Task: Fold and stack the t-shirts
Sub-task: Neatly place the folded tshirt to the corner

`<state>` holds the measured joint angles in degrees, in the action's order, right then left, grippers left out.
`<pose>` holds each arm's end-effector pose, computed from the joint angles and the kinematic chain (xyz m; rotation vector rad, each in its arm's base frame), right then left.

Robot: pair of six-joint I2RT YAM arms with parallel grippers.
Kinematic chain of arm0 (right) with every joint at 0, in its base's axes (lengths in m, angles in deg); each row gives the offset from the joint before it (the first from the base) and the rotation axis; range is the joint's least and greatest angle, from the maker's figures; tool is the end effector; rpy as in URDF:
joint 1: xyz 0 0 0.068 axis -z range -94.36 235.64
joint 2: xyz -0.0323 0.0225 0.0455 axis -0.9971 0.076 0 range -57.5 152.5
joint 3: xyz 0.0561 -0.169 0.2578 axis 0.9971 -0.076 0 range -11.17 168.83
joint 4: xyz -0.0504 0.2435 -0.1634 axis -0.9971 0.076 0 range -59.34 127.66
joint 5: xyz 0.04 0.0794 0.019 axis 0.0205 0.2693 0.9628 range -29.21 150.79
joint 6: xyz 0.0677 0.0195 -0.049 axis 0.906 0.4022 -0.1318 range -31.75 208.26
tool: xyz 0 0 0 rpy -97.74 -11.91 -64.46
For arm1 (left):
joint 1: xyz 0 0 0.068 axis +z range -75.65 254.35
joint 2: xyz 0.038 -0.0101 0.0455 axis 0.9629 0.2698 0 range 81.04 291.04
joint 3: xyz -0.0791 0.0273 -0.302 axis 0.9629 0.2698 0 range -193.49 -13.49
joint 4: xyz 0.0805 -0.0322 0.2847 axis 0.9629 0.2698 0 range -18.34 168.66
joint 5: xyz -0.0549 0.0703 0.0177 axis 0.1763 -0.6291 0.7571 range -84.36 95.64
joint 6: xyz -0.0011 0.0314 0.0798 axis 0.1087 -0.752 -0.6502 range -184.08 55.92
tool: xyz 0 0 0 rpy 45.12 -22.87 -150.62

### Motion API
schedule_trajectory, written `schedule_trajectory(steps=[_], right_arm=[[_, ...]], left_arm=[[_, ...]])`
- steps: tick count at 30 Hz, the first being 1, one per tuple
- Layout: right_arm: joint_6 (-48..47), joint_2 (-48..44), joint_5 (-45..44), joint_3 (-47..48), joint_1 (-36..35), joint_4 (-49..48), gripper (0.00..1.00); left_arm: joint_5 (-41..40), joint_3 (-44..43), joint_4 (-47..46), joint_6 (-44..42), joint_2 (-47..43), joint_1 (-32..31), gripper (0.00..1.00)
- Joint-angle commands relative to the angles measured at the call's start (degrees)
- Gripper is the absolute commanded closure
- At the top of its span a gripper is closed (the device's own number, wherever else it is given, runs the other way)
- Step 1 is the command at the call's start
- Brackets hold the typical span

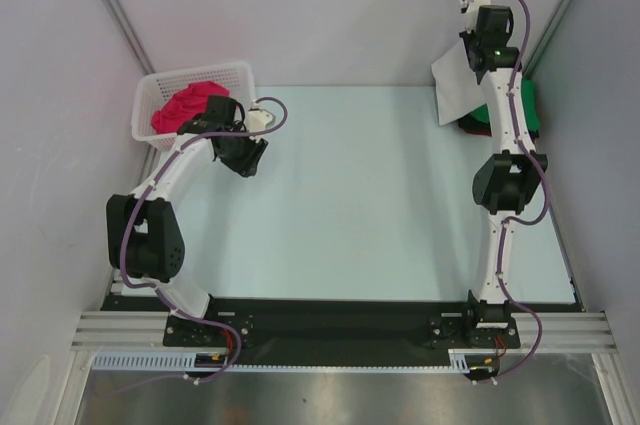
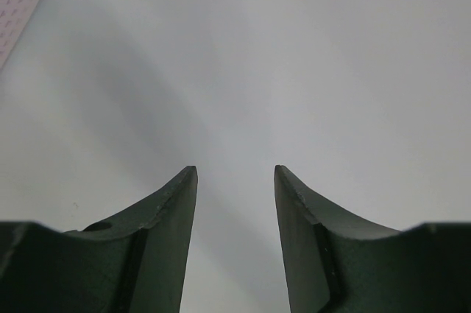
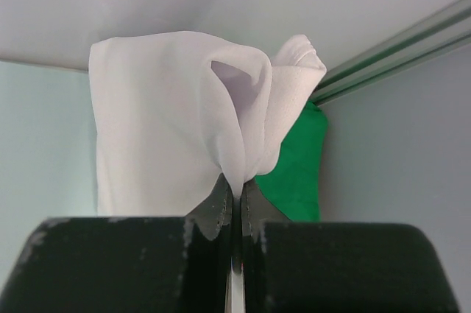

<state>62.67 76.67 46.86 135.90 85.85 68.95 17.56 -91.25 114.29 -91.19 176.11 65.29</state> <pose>0.6287 -0.0205 0.3912 -0.2936 2.0190 -0.5293 0.4019 -0.0799 0.2629 0.8723 2.4377 -0.1579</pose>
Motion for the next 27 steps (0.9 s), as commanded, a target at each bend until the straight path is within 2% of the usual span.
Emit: schedule_trajectory(steps=[1,10,13,17,27], right_arm=[[-0.6,-5.5,0.9,3.3,2.0,-2.9,1.0],[-0.9,-6.6,1.1,2.4,3.8,-1.2,1.0],[-0.7,-6.1,2.1,1.3,5.9,-2.5,1.0],[-3.6,-4.2,8.2,-0.8,7.9,-5.4,1.0],[-8.8,3.5,5.4,-1.7,10.8,-13.4,1.0]], left_arm=[[-1.0,-1.1,-0.4,-1.2,-1.6,0.1,0.48],[-1.5,-1.2,-0.7,-1.2,-1.1,0.1,0.48],[-1.4,-1.0,-0.8,-1.2,-0.9,0.1,0.48],[-2.1,-0.6,-0.7,-1.3,-0.7,0.2,0.48],[-6.0,-3.9,3.9,-3.1,0.6,0.1,0.49]])
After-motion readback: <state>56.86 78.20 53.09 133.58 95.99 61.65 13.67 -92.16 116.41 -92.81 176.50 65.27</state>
